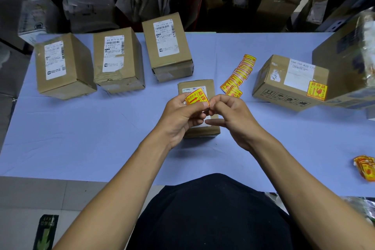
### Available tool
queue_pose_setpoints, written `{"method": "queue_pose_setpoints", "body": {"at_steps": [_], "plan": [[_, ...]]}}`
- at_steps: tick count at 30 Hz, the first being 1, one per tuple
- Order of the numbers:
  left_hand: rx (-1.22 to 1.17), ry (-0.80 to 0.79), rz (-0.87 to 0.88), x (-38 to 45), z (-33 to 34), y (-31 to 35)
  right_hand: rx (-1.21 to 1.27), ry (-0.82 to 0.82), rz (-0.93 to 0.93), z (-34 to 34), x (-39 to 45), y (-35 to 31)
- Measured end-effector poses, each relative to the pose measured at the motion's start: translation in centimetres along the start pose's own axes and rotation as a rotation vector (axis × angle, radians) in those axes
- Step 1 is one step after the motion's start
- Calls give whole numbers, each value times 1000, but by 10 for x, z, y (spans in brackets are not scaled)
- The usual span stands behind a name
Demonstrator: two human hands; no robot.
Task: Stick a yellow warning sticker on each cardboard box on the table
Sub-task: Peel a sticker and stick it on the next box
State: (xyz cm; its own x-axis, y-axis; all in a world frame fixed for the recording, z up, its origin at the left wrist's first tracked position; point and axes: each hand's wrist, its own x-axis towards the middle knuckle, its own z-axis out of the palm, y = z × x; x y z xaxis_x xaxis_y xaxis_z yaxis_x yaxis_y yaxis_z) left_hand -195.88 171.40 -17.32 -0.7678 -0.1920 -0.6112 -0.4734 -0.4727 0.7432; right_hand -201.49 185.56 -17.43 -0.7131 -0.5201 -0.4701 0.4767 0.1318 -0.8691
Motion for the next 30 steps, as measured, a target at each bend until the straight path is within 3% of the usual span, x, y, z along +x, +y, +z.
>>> {"method": "queue_pose_setpoints", "body": {"at_steps": [3,6,8,11,17,23,30], "plan": [[93,148,52,1,4,-7,-17,37,-49,-1,1,1],[433,338,395,-2,4,-14,-41,60,-79,-3,1,3],[555,255,549,0,2,-15,-60,48,-104,-3,2,4],[442,80,524,-4,4,-15,-94,47,-152,-4,2,7],[437,31,524,-3,4,-18,-189,63,-232,-13,1,15],[424,134,415,3,13,-26,-185,99,-175,-21,2,24],[170,310,171,7,8,-17,-227,342,90,-63,3,64]]}}
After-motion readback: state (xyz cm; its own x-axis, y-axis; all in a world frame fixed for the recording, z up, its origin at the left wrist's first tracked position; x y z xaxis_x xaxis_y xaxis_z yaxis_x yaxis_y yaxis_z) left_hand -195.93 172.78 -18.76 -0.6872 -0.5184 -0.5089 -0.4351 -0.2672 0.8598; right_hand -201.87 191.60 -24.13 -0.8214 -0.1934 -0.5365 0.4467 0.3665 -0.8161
